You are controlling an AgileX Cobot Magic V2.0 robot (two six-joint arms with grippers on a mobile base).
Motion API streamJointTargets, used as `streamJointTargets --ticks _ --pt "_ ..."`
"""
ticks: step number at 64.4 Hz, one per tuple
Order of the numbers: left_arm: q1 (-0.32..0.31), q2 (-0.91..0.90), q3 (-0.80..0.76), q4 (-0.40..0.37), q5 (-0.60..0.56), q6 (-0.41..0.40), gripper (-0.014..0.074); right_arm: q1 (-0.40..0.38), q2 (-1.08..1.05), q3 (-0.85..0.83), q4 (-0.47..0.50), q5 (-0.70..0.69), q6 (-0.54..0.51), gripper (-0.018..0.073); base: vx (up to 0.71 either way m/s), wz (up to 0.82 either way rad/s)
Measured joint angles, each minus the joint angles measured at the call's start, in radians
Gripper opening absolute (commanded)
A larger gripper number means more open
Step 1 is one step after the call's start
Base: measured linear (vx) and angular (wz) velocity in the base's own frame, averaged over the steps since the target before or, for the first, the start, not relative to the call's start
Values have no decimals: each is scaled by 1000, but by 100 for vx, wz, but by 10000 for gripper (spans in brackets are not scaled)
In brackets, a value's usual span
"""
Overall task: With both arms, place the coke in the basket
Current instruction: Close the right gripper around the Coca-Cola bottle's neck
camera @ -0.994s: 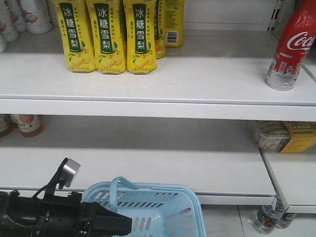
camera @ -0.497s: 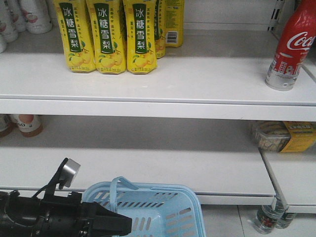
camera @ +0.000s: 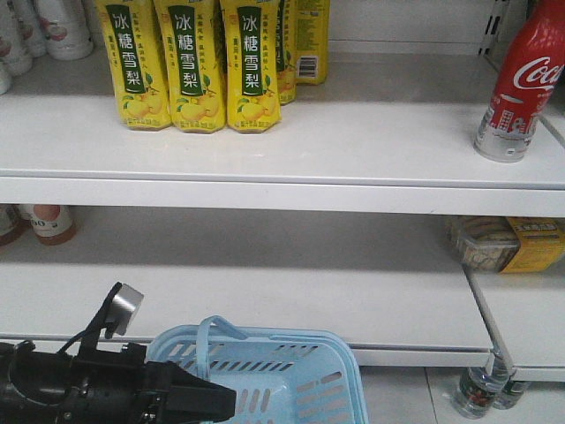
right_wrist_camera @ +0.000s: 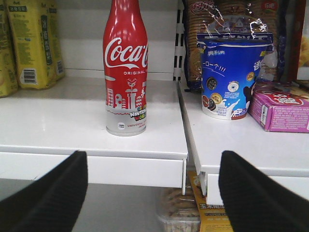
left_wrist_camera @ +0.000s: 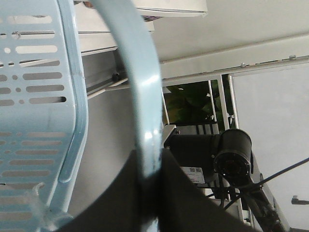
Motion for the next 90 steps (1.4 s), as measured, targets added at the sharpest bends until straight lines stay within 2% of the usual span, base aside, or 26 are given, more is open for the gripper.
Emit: streamJointTargets --ticks 9,23,32,45,53,63,75,90 --pt "0 0 0 0 0 0 -6 0 13 -27 3 -3 -2 554 0 0" --pt "0 0 0 0 0 0 -6 0 139 -191 5 -8 -3 554 0 0" --pt "0 0 0 0 0 0 -6 6 254 -294 49 -11 -3 554 0 0" --pt "0 0 0 0 0 0 -6 129 413 -428 67 -11 -56 554 0 0" --pt "0 0 0 0 0 0 -6 152 497 -495 67 6 -79 554 0 0" --pt "0 0 0 0 0 0 -6 138 584 -557 67 26 -82 554 0 0" --pt "0 0 0 0 0 0 -6 66 625 -611 80 34 -48 554 0 0" --pt "0 0 0 0 0 0 -6 59 657 -618 80 25 -45 554 0 0"
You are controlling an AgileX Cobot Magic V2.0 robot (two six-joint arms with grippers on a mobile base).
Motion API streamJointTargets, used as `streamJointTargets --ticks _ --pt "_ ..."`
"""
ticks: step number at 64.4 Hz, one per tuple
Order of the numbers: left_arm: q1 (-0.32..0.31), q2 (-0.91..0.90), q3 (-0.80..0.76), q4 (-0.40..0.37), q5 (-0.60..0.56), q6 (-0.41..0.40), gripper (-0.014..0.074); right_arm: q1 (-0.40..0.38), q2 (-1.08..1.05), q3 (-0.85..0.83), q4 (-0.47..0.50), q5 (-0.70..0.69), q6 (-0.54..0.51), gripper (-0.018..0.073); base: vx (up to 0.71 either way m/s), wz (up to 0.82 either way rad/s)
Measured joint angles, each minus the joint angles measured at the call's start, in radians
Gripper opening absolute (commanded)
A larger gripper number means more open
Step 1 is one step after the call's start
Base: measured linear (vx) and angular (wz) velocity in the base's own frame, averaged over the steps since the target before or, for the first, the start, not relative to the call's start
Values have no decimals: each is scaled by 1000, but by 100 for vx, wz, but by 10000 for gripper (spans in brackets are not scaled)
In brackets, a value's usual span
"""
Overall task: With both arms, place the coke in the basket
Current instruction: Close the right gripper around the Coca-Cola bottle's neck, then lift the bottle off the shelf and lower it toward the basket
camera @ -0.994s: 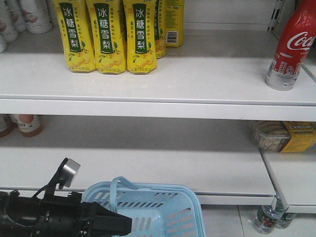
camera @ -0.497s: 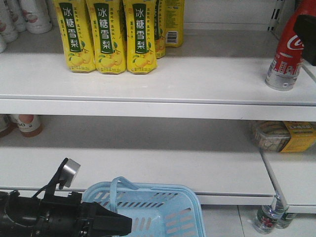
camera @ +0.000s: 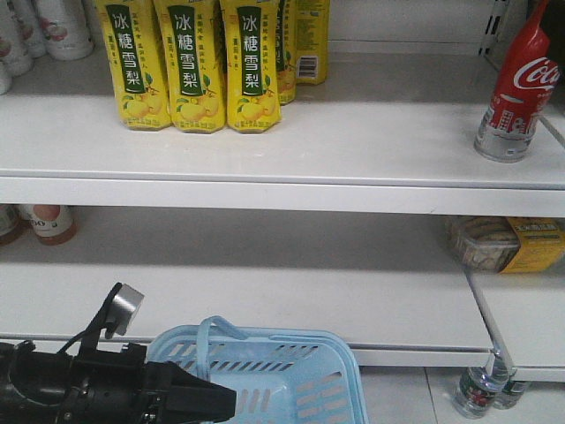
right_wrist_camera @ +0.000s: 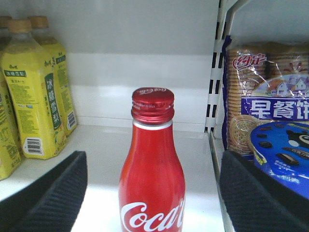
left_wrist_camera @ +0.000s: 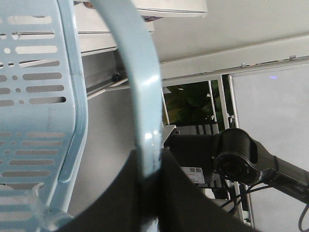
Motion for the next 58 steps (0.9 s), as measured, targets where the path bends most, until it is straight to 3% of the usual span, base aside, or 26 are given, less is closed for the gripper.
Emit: streamJointTargets --ticks 33,37,43,52,58 --pt "0 0 0 0 0 0 -6 0 134 -10 1 -144 0 509 0 0" --pt "0 0 0 0 0 0 -6 0 158 -25 1 -148 0 459 0 0" --pt "0 0 0 0 0 0 -6 0 180 -47 1 -151 0 316 0 0" --pt "0 0 0 0 0 0 -6 0 175 -57 1 -147 0 -8 0 0" --pt "0 0 0 0 0 0 -6 0 160 -58 1 -119 0 -12 0 0"
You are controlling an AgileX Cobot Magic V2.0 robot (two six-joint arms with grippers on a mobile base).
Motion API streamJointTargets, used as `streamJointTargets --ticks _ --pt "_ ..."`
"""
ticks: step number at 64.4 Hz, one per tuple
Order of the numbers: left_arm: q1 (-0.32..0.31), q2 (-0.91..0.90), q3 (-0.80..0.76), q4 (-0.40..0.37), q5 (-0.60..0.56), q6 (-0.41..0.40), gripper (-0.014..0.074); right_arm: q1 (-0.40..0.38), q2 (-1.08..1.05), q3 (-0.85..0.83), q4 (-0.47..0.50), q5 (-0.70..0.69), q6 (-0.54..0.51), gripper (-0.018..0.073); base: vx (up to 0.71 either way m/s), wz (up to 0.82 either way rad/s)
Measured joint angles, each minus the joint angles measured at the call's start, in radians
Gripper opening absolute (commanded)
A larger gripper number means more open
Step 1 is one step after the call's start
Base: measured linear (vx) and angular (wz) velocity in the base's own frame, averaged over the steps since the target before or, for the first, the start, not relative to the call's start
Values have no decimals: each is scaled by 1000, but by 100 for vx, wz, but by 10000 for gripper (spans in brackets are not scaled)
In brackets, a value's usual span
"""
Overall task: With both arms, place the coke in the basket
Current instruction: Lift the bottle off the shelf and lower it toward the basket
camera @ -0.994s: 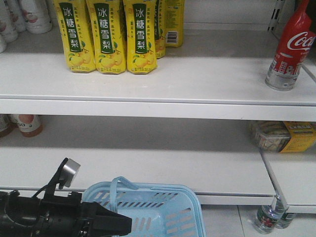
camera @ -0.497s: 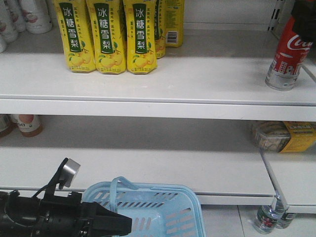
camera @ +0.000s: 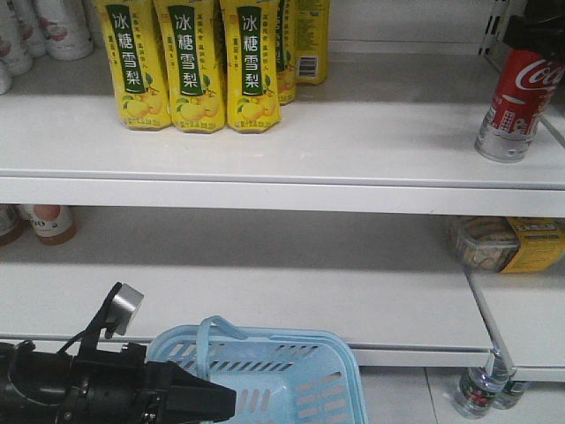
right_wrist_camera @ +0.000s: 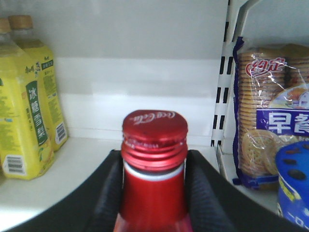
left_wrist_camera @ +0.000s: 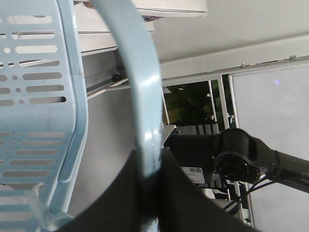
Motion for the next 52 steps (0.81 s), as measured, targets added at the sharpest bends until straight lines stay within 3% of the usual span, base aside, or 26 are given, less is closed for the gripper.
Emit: streamJointTargets --ticks 10,21,38,52 --pt "0 0 0 0 0 0 -6 1 -65 34 0 28 -20 -9 0 0" --pt "0 0 0 0 0 0 -6 64 -206 135 -1 35 -73 -10 0 0" --pt "0 0 0 0 0 0 -6 288 -459 219 6 128 -86 -6 0 0" --pt "0 0 0 0 0 0 -6 475 -537 297 84 280 -86 -5 0 0"
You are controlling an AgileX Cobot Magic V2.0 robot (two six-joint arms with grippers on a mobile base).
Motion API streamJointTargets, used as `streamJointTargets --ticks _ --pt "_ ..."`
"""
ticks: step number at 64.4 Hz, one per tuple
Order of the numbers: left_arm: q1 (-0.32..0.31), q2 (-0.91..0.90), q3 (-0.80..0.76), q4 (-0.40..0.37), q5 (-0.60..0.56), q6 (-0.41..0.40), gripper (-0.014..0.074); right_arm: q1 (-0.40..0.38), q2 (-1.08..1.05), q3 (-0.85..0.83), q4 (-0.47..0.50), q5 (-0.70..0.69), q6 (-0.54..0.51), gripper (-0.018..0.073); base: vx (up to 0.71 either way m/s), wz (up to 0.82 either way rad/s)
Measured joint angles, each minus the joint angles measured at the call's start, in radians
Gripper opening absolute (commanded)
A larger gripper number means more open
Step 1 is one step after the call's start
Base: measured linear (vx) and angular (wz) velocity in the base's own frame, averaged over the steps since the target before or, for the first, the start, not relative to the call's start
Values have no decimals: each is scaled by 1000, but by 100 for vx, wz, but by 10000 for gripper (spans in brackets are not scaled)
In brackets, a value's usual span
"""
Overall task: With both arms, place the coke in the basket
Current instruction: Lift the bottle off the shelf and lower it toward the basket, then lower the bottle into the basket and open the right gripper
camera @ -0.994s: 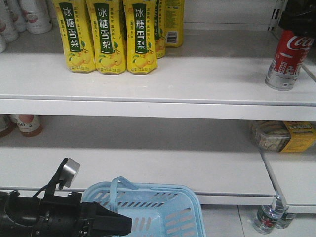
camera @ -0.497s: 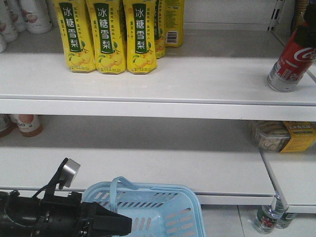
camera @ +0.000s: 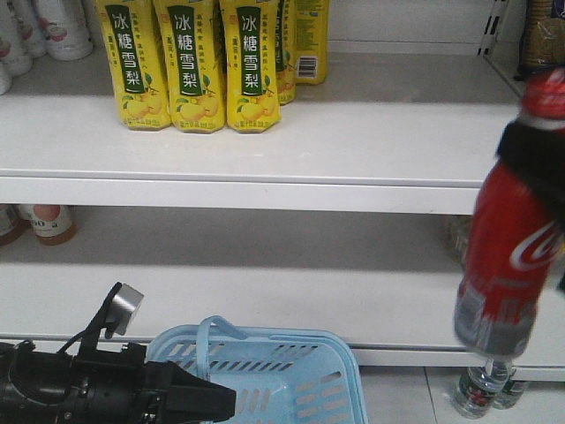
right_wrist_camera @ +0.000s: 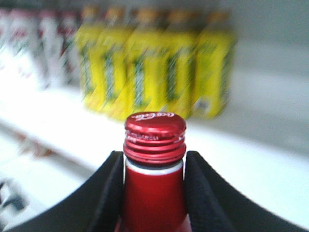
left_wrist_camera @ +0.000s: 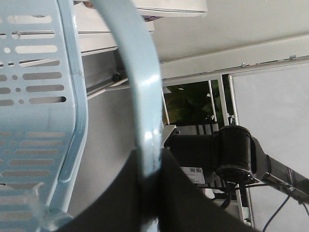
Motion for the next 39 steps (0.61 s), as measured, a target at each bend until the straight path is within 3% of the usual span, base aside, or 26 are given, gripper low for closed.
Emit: streamJointTargets --ticks 9,18,29,39 --pt "0 0 0 0 0 0 -6 97 59 137 50 15 0 -5 0 0" --pt "0 0 0 0 0 0 -6 160 164 264 104 -66 0 -5 0 0" --pt "0 0 0 0 0 0 -6 210 336 334 185 -259 0 -5 0 0" --pt "0 0 0 0 0 0 -6 218 479 340 235 -330 0 -3 0 0"
